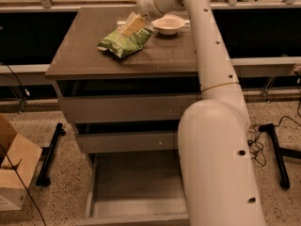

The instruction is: Pick green jalapeno chip bag from bottom drawer and place on counter

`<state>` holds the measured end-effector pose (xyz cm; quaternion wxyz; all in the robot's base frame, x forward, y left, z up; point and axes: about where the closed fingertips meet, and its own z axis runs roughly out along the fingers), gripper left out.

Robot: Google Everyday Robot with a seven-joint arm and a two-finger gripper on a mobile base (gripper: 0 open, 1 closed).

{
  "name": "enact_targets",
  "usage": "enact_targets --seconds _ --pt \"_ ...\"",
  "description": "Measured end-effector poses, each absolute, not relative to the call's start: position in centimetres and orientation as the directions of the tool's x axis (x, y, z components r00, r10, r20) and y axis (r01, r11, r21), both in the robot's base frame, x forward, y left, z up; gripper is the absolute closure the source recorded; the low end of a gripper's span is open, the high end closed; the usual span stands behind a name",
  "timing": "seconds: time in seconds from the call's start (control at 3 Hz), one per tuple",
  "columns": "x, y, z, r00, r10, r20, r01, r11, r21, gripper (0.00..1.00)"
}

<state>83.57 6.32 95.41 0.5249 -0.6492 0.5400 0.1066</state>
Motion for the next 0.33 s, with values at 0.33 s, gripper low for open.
enact_targets --seconds 0.33 --pt "83.57 6.39 95.35 0.394 -0.589 -0.705 -0.814 0.133 -0.566 0.0"
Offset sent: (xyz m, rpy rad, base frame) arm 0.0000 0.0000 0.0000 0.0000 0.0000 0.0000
